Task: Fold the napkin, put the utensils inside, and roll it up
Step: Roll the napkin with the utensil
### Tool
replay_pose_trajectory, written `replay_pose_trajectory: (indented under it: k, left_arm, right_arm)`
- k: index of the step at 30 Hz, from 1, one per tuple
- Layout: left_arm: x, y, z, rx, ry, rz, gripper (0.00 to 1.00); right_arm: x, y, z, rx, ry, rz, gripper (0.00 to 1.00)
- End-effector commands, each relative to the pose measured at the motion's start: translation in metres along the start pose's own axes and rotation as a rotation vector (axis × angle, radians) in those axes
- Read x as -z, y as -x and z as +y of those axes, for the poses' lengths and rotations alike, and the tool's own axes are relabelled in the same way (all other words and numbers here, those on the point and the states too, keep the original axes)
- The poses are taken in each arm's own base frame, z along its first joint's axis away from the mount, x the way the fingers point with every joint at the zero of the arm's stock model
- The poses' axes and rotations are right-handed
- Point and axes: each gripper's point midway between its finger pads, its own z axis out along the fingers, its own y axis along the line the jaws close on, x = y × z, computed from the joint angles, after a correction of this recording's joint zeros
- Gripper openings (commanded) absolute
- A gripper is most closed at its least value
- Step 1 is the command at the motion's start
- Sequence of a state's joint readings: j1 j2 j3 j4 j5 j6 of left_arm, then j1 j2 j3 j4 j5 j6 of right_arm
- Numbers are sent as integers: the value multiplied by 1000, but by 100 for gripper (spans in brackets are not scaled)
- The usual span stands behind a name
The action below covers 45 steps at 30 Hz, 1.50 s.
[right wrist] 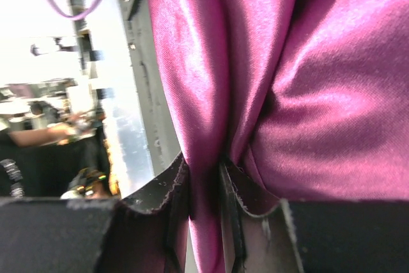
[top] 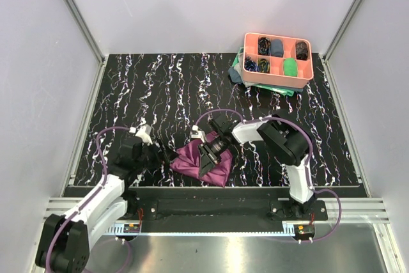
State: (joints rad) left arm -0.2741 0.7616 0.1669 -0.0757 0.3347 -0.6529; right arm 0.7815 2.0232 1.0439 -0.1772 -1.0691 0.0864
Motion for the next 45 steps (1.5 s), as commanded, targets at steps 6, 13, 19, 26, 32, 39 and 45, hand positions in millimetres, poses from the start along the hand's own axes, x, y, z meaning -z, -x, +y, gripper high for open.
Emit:
replay_pose_trajectory:
  k: [6, 13, 19, 26, 32, 39, 45]
  left_arm:
    - [-17, 0, -16, -45, -102, 45, 78]
    - [-21, -19, -13, -32, -90, 138, 54]
    - [-23, -31, -7, -8, -62, 189, 19]
    - [-23, -42, 1, 13, -12, 246, 0]
    - [-23, -42, 11, 23, 51, 250, 0]
    - [-22, -40, 15, 27, 99, 268, 0]
    - [-22, -40, 16, 35, 115, 277, 0]
  right_arm:
    - [2, 8, 8, -55, 145, 10, 28]
    - [3, 11, 1, -70, 134, 0, 29]
    - [4, 13, -3, -73, 112, -8, 29]
    - [15, 31, -1, -37, 9, -64, 38]
    - [40, 57, 24, 68, -114, -172, 65]
    - [59, 51, 30, 293, -516, -271, 75]
    - [47, 48, 33, 498, -806, -318, 81]
